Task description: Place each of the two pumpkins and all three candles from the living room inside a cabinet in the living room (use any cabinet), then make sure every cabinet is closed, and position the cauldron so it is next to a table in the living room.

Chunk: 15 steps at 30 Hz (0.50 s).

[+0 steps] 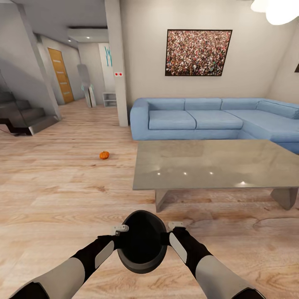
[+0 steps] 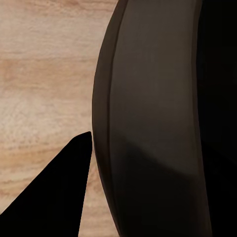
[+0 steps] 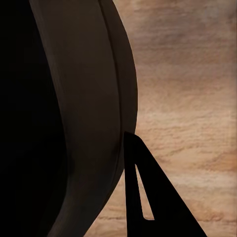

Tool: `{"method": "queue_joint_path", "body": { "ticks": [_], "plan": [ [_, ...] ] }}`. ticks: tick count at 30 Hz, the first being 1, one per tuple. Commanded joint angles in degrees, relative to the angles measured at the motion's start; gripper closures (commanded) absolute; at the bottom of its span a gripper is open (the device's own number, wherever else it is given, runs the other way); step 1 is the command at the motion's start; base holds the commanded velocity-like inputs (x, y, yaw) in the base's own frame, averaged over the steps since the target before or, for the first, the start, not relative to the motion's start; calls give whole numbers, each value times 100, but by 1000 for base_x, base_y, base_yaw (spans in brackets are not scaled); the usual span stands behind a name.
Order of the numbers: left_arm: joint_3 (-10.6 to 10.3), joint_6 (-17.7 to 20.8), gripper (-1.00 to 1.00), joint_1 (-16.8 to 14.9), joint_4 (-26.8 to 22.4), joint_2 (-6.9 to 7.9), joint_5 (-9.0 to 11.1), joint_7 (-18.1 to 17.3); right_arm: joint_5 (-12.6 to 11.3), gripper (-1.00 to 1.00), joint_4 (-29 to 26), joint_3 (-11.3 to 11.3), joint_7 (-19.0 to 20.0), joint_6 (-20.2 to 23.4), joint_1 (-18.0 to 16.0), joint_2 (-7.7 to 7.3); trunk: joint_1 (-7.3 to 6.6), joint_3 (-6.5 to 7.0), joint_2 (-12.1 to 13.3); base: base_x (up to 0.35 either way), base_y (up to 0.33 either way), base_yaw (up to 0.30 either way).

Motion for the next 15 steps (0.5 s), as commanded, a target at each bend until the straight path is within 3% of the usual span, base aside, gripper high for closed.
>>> {"method": "queue_joint_path", "body": {
  "ticks": [1, 7, 15],
  "plan": [
    [-211, -2, 100, -5, -230, -11, 196, 0, -254, 100, -9, 117, -43, -16, -6, 1, 21, -23, -44, 2, 0, -3],
    [-211, 0, 100, -5, -226, -9, 198, -1, -254, 100, -9, 117, -43, -16, -6, 1, 21, -23, -44, 0, 0, -1],
    [-211, -2, 100, -5, -222, -8, 200, -1, -254, 100, -9, 117, -43, -16, -6, 1, 196, -167, -365, 0, 0, 0]
  ]
}}
